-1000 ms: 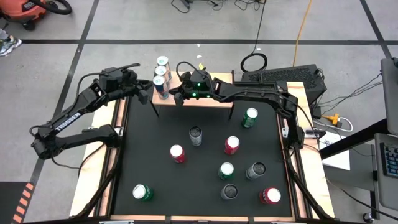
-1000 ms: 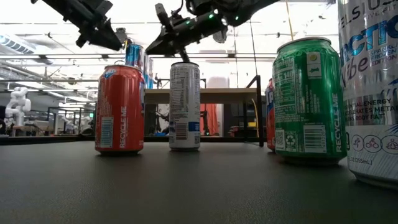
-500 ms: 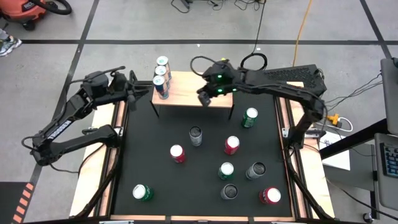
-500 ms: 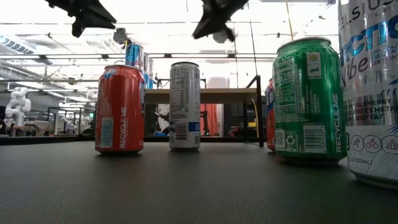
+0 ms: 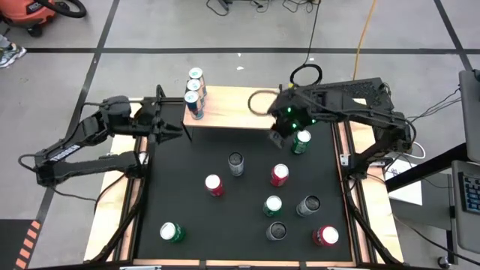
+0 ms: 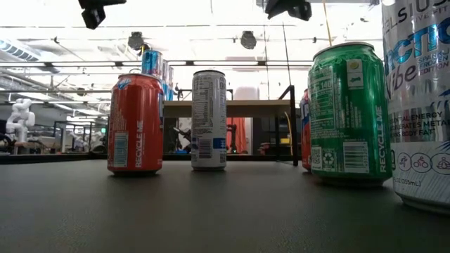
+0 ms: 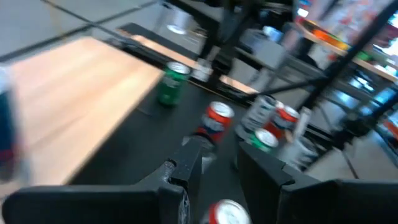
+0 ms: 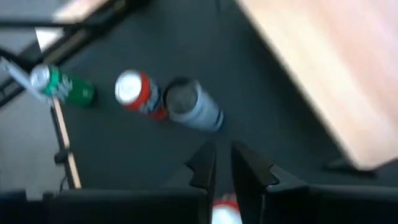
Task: Place canned beverage on shelf
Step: Put the top white-blue soda can on the shelf
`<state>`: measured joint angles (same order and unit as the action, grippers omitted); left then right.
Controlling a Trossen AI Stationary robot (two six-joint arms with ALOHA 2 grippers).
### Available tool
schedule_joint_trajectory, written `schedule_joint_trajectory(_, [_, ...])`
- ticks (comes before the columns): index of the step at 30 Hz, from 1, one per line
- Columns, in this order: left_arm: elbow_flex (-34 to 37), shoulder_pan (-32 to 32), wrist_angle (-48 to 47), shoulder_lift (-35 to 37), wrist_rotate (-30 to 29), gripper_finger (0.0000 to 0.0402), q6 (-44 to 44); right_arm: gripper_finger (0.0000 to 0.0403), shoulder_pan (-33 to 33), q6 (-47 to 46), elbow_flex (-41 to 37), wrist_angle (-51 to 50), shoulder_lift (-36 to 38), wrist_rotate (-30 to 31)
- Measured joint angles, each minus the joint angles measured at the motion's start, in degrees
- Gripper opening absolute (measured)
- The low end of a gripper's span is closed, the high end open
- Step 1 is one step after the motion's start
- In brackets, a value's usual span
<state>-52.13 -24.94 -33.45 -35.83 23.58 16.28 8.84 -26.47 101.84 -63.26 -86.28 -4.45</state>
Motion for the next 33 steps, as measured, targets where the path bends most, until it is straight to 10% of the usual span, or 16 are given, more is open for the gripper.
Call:
schedule_joint_trajectory(21, [-0.05,26.74,3.59,-10.66,-20.11,0.0104,4.24,0.0134,-11.48,-2.47,-0.02,-15.84,0.21,6.14])
schedule_joint_trajectory(33, [-0.1,31.07,18.32,-22.68,-30.25,0.0137,-3.57,0.0175,-11.43,7.17,-0.09,-14.93,5.66,9.68])
